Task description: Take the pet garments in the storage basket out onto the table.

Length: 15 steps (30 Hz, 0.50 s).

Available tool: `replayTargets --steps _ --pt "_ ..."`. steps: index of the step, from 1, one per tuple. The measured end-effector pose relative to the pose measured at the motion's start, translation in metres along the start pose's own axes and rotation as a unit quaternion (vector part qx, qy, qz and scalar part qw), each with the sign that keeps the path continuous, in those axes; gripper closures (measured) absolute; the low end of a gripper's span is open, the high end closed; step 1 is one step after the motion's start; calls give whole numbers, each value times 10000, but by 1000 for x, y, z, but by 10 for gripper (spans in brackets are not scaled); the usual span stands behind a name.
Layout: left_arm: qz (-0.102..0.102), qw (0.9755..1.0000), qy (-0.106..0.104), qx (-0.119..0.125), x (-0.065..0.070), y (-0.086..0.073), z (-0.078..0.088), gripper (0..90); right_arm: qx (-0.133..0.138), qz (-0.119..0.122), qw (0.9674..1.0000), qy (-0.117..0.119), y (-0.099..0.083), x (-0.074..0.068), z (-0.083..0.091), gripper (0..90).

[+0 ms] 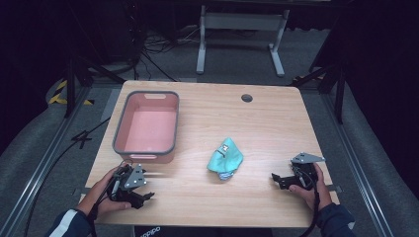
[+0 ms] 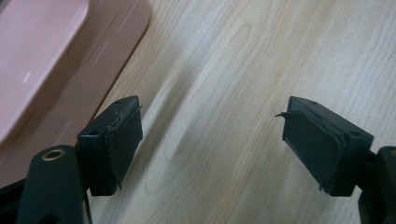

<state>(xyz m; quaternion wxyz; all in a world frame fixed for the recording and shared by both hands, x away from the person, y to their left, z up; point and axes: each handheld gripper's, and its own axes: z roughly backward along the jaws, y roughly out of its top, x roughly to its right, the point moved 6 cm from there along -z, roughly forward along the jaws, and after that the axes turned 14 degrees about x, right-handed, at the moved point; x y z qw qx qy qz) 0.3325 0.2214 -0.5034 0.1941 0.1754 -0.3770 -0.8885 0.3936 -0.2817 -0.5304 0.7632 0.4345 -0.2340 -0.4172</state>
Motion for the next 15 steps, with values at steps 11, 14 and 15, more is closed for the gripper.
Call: replayTargets --steps 11,14,15 --pt "1104 9914 -98 696 -13 -37 4 150 0 0 10000 0 0 0 0 6" --pt "1106 9910 -43 752 -15 -39 5 149 -2 3 10000 -3 0 0 0 5" --pt "1115 9909 -33 750 -15 -39 5 148 -2 8 10000 -3 0 0 0 5"
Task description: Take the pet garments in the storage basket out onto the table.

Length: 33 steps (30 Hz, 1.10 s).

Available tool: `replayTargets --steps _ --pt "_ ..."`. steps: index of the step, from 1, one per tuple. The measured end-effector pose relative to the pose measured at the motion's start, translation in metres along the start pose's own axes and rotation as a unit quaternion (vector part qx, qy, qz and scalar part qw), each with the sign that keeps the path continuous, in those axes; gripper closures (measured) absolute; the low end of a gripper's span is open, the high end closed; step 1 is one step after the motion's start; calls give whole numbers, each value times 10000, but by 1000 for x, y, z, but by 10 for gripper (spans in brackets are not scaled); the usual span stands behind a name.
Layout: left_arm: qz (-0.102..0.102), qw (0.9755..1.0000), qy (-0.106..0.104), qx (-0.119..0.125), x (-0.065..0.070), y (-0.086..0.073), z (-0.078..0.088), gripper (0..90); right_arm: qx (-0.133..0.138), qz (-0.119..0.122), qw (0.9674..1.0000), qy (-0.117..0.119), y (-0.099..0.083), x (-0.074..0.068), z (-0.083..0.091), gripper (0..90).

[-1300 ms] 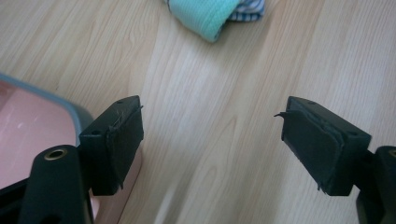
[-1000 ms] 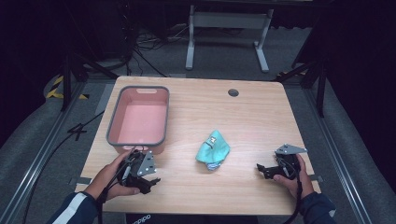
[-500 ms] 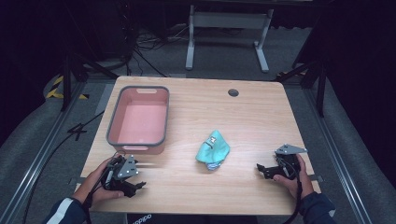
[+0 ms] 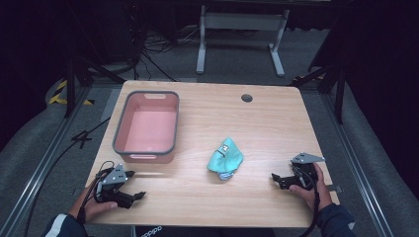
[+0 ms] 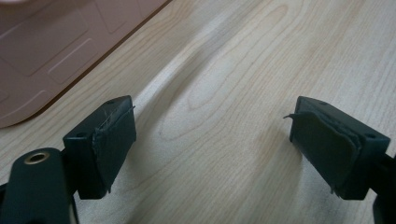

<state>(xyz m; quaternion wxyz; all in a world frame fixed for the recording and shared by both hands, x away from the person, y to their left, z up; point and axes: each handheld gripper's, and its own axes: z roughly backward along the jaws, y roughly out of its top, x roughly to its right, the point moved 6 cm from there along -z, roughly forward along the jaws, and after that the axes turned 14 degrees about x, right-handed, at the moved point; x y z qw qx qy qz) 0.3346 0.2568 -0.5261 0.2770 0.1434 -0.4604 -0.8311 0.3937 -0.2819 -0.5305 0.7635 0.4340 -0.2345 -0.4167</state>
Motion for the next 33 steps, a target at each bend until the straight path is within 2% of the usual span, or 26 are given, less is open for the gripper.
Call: replayTargets --steps 15,33 --pt "-36 10000 -5 -5 -1 0 -1 141 10 9 10000 19 0 0 0 5" --pt "12 10000 5 -25 -1 1 -2 126 10 9 10000 22 0 0 0 6"
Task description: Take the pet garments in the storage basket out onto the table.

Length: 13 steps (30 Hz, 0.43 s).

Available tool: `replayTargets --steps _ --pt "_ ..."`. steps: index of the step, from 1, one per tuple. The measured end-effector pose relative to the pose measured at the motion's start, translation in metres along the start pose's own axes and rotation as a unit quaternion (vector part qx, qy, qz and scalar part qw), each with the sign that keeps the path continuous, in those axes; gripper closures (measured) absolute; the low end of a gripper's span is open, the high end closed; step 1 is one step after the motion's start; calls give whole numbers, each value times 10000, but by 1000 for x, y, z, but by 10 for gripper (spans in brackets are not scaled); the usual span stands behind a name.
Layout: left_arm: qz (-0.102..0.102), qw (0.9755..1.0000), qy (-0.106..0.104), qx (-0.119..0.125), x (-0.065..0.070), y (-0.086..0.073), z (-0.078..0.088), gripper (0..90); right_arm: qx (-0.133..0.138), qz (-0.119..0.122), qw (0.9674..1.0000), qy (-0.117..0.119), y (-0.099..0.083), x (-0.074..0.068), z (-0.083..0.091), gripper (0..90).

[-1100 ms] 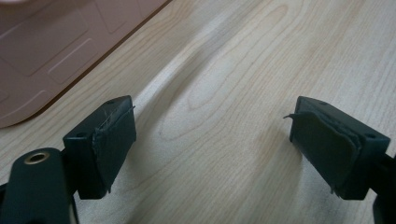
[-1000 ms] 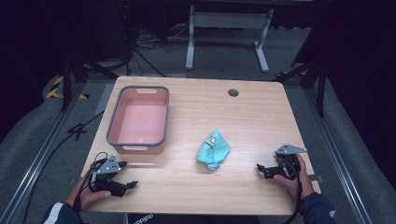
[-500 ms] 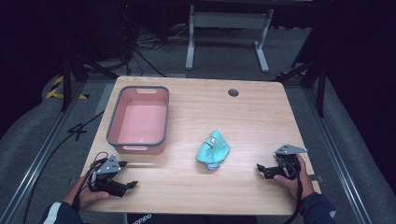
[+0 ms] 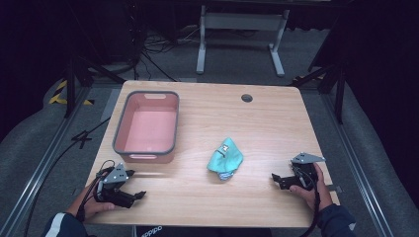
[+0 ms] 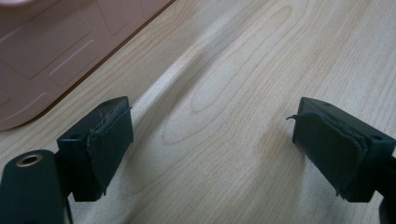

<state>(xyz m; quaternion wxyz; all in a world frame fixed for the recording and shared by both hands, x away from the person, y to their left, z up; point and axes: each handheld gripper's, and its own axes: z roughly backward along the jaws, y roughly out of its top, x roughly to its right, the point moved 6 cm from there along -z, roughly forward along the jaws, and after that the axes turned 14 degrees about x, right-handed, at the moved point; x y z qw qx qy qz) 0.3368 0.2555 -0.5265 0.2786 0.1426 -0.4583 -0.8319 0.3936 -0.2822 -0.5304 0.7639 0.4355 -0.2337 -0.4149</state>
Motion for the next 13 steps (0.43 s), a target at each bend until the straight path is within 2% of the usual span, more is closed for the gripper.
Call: replayTargets --steps 13 --pt "30 10000 38 -29 0 1 -2 112 0 1 10000 0 0 0 0 6"
